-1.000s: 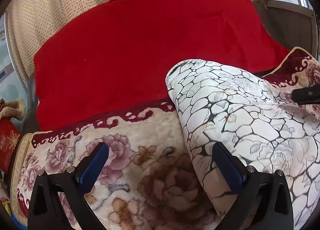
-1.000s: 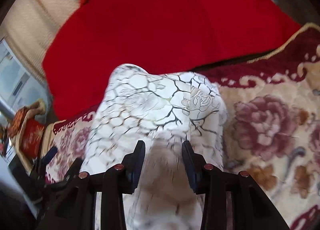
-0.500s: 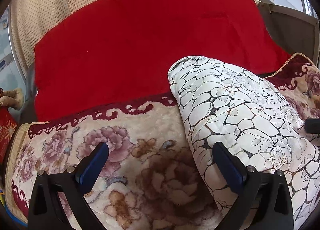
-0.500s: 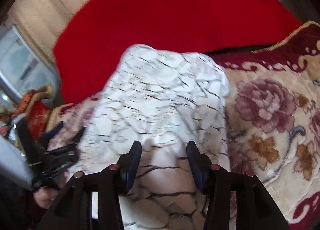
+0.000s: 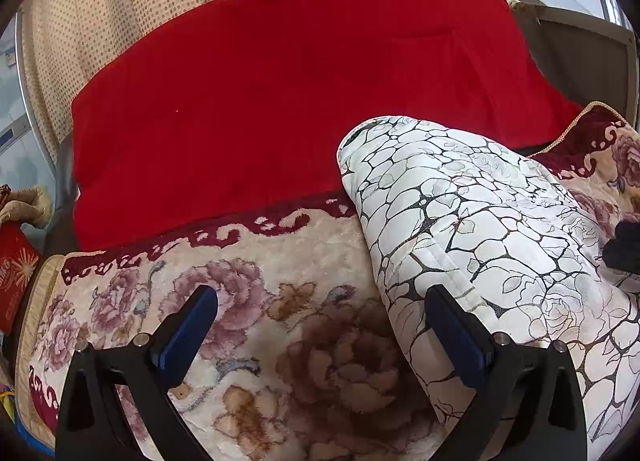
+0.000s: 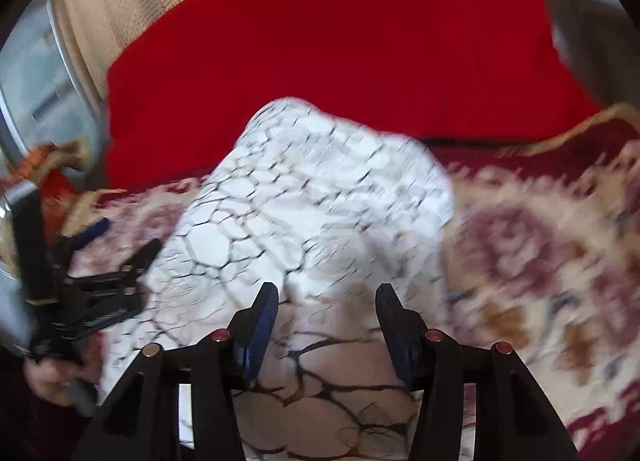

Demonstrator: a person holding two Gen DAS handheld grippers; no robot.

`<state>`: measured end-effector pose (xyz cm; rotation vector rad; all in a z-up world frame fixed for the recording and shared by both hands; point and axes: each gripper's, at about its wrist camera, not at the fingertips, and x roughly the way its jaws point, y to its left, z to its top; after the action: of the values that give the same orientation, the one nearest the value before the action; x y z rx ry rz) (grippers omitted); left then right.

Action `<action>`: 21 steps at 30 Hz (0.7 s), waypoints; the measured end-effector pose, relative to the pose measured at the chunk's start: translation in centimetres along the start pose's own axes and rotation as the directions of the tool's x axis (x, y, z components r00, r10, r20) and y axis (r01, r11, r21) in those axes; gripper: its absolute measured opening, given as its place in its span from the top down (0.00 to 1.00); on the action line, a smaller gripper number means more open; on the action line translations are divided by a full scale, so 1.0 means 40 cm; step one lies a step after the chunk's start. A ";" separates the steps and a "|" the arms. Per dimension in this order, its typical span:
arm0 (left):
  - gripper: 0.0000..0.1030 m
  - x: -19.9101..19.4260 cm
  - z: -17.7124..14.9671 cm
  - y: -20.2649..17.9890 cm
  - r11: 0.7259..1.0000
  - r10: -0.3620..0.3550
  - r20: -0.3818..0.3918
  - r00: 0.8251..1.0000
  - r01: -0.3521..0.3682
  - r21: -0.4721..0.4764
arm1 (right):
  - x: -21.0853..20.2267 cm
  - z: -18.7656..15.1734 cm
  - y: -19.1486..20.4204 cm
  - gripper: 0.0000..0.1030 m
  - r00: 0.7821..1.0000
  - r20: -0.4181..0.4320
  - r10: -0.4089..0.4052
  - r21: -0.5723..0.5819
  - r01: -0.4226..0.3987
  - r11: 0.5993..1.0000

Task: Fold large clothes
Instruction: 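Press the white coat bundle flat with both grippers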

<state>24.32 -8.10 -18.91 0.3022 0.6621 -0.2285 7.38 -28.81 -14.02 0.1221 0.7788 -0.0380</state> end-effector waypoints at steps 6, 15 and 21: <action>0.00 -0.028 0.007 -0.008 0.999 0.024 0.042 0.999 -0.025 0.019 | -0.017 0.006 0.063 0.47 0.991 0.094 -0.098 -0.091 0.107 0.990; 0.00 -0.058 0.021 -0.006 1.000 0.005 0.091 0.996 -0.005 0.002 | -0.033 0.004 0.104 0.47 0.973 0.139 -0.183 -0.152 0.204 0.967; 0.00 -0.058 0.027 -0.011 1.000 -0.004 0.095 0.995 0.005 -0.009 | -0.033 0.004 0.094 0.47 0.970 0.139 -0.199 -0.143 0.219 0.965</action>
<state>23.02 -8.64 -16.71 0.2796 0.5699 -0.2431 6.86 -25.11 -12.62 -0.1122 0.6656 -0.1828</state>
